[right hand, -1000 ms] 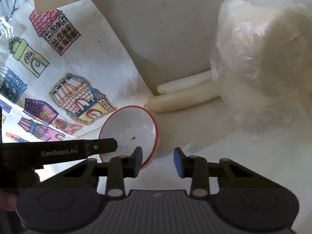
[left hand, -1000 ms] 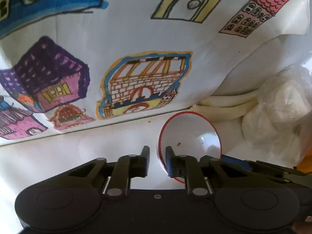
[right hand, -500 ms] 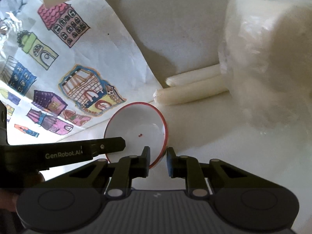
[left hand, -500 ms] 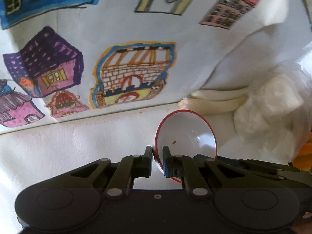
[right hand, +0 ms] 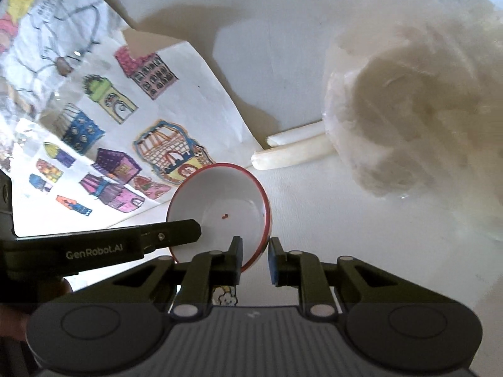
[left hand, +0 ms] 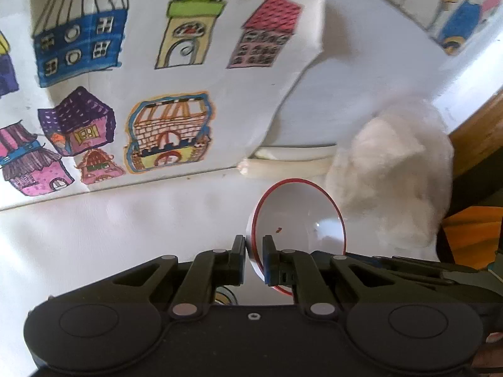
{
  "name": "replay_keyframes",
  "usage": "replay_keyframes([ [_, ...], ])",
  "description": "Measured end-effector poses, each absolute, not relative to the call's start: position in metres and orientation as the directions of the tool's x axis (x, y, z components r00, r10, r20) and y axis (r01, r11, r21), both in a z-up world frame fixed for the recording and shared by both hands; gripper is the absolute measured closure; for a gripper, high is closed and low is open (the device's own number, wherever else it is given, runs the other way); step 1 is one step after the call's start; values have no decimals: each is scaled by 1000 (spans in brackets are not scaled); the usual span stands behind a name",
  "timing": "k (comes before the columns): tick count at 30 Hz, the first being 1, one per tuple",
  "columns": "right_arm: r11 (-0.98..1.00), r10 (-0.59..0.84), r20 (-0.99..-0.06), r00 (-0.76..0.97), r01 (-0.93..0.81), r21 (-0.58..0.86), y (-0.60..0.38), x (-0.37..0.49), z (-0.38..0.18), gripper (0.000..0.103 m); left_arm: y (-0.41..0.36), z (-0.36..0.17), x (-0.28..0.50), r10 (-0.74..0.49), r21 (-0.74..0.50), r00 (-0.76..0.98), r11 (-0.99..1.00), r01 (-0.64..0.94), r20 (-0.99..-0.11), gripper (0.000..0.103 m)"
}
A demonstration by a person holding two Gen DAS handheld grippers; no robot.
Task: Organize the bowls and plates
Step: 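Lift the second white bowl and carry it over the stacked bowls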
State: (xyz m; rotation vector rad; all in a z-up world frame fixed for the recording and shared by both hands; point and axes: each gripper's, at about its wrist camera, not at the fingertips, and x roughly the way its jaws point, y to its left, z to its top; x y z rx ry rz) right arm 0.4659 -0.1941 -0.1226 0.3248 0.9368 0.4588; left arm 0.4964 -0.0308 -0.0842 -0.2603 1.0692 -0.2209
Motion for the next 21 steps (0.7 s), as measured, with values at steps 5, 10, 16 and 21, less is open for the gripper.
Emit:
replay_keyframes([
  [5,852,522,-687,506,-263,453,-209,447,-111,84,-46,-73,473,-302,-319,480,946,48,-824,92],
  [10,848,530,-685,500,-285,448,-231,429,-106,84,-63,-70,451,-308,-330,483,943,41,-819,92],
  [16,847,530,-683,503,-284,449,-269,411,-106,84,-92,-69,428,-328,-341,469,938,60,-820,91],
  [21,851,524,-686,505,-270,451,-299,400,-107,84,-118,-67,416,-343,-346,462,935,82,-818,91],
])
